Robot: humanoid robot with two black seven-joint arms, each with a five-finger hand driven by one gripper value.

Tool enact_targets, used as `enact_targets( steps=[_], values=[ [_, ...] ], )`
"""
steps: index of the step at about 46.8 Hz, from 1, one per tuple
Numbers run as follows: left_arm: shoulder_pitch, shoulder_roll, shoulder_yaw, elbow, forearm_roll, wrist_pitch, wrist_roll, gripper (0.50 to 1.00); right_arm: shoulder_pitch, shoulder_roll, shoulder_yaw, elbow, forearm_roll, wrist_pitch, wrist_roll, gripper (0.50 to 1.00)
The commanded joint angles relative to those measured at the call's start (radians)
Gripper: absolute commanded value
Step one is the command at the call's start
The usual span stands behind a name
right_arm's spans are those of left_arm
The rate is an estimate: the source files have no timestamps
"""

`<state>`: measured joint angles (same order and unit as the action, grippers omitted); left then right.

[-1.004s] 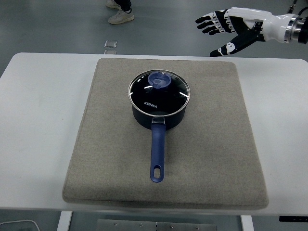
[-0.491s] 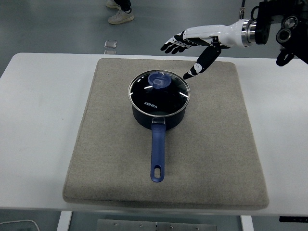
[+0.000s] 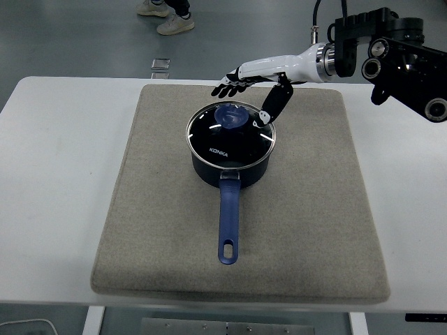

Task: Lift the pot lid and place it to the right of the pot.

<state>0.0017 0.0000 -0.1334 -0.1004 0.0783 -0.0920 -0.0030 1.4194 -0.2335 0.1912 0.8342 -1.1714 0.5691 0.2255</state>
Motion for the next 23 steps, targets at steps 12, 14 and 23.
enact_targets(
  steps=[12, 14, 23],
  values=[
    [0.0, 0.0, 0.0, -0.001, 0.0, 0.0, 0.0, 1.0, -0.003, 0.04, -0.029, -0.004, -0.059, -0.072, 0.0, 0.901],
    [0.0, 0.0, 0.0, 0.001, 0.0, 0.0, 0.0, 1.0, -0.002, 0.04, -0.041, -0.006, -0.06, -0.081, 0.0, 0.899],
    [0.0, 0.0, 0.0, -0.001, 0.0, 0.0, 0.0, 1.0, 0.0, 0.039, -0.058, -0.006, -0.06, -0.094, 0.001, 0.866]
  ],
)
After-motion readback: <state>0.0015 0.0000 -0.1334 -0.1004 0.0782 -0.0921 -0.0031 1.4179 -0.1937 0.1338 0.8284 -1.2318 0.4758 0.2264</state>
